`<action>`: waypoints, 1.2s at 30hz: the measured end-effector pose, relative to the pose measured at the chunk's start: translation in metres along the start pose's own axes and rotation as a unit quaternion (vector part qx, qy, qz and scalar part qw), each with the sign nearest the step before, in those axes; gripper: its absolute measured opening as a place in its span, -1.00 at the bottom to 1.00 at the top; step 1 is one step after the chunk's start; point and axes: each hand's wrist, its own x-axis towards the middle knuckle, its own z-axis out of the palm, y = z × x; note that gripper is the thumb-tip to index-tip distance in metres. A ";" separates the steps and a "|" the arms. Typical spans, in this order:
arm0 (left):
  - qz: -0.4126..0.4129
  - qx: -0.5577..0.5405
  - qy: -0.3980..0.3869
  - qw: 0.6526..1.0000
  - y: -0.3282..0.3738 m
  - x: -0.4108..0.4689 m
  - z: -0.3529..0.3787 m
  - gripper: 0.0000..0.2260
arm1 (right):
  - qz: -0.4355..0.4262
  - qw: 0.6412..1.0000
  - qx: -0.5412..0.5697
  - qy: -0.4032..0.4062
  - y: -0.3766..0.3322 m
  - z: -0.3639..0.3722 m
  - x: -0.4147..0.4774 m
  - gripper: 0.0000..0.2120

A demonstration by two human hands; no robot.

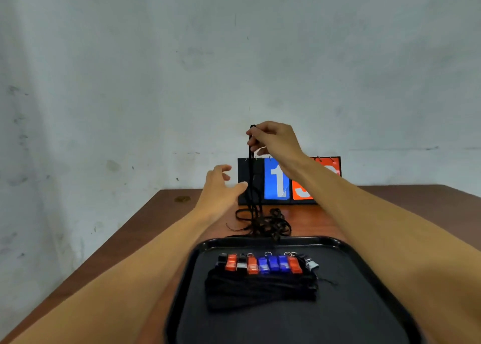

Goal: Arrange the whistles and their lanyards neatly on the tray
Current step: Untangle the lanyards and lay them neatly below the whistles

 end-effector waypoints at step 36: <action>-0.037 0.086 -0.013 0.996 0.003 0.027 0.040 -0.88 | 0.072 0.981 0.074 0.166 0.040 -0.084 -0.023 -0.86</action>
